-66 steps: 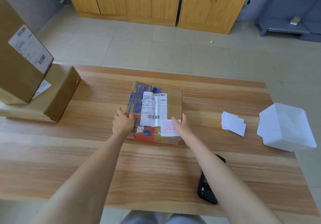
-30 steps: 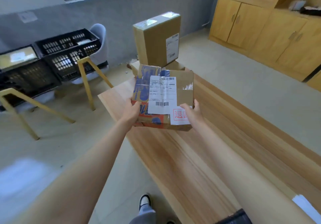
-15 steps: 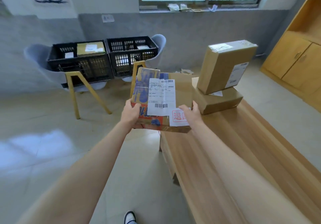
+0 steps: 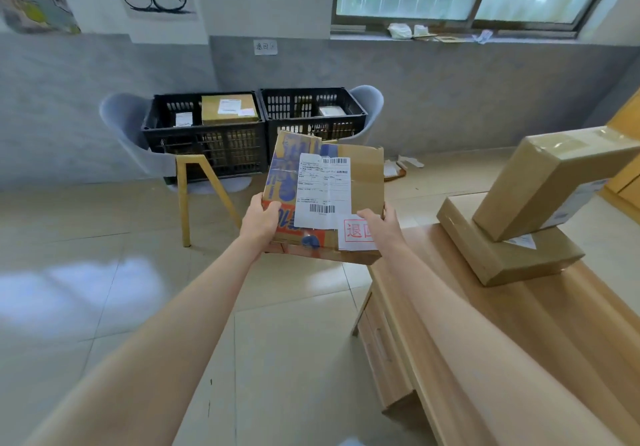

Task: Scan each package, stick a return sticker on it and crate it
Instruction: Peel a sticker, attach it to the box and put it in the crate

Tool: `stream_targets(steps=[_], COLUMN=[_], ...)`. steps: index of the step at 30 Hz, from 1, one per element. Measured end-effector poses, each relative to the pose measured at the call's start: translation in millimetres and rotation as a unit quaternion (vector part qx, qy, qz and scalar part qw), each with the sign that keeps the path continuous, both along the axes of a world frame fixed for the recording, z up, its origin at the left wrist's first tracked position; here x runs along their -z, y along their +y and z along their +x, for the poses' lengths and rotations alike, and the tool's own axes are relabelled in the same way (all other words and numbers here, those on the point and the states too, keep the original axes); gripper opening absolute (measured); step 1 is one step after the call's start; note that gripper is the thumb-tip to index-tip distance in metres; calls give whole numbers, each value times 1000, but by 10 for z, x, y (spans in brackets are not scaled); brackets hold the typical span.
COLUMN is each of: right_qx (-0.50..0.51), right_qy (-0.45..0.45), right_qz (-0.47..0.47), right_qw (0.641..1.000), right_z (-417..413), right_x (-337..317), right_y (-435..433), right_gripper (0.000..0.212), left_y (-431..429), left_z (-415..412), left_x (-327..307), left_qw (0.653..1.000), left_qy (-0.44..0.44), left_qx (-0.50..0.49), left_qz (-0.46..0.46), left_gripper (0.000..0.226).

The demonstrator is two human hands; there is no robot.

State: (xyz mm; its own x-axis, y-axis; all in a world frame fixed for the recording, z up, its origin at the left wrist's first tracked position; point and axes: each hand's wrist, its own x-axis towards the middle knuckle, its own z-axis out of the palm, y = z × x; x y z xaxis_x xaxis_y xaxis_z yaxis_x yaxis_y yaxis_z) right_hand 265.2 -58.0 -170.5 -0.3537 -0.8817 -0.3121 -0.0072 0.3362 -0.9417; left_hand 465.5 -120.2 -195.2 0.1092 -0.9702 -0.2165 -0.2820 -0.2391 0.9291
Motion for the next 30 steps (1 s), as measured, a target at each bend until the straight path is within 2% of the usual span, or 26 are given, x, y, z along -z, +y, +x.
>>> stream_targets(steps=[6,11,21,30], right_qx=[-11,-30,-65,-76], right_qy=[14,8,-9,2], right_qz=[15,29,39,46], right_qw=[1000,999,997,996], right_z=[131,203,133,-27], right_x=[52,117,138,137], right_y=[-572,-1190,-2849,-4043], right_gripper=[34,42,54,48], left_y=[-506,-1031,-2520,-3621], left_z=[148,233,184,46], left_x=[67,120,92,102], left_qw=[1000,999,998,997], left_qy=[11,16,-3,-8], left_qx=[-8,-20,-50,-65], left_qz=[13,25,34,44], left_gripper=[38,28,36,43])
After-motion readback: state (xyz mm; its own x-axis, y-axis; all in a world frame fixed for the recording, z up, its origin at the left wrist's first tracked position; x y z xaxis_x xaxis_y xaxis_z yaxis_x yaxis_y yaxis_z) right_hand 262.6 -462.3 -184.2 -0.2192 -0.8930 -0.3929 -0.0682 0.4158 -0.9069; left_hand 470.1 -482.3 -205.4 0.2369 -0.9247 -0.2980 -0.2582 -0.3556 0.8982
